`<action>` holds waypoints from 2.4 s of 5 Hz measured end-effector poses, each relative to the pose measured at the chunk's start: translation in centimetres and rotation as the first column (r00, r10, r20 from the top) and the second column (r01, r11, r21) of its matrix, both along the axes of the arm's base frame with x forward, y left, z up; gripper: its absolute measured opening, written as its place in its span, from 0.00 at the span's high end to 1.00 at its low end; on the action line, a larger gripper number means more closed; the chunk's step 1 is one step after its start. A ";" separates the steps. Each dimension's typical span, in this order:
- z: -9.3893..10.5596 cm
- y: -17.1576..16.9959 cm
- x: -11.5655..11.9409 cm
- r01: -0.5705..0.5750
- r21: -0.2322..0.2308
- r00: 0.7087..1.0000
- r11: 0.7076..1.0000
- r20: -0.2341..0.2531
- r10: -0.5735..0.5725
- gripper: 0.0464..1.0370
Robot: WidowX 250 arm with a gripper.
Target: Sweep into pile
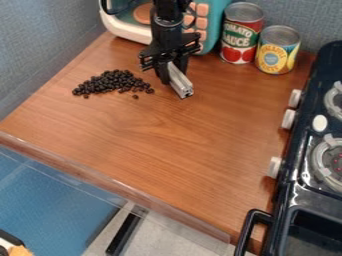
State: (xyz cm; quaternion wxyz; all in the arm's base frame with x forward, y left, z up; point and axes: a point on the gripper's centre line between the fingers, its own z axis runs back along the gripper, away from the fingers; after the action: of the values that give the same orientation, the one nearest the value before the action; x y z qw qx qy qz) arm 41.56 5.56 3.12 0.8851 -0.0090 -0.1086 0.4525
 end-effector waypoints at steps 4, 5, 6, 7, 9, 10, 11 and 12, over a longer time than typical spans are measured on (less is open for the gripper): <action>-1.7 0.3 0.2 0.003 0.019 1.000 1.000 -0.020 -0.002 0.66; -1.9 0.8 -0.3 -0.005 0.020 1.000 1.000 -0.026 0.006 0.66; -2.0 1.6 -1.3 -0.025 0.020 0.999 0.999 -0.036 0.025 0.66; -2.1 1.8 -1.9 -0.021 0.023 0.999 0.999 -0.044 0.022 0.66; -2.1 2.5 -2.7 -0.034 0.023 0.998 0.999 -0.059 0.035 0.66; -2.2 2.9 -3.2 -0.040 0.024 0.997 0.999 -0.069 0.042 0.66; -2.2 3.3 -3.8 -0.051 0.023 0.996 0.998 -0.078 0.053 0.66; -2.3 4.0 -4.7 -0.058 0.033 0.994 0.998 -0.093 0.061 0.66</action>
State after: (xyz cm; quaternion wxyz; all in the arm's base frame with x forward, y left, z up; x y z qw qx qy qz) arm 36.88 9.55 0.79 0.8754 0.0289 -0.0736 0.4769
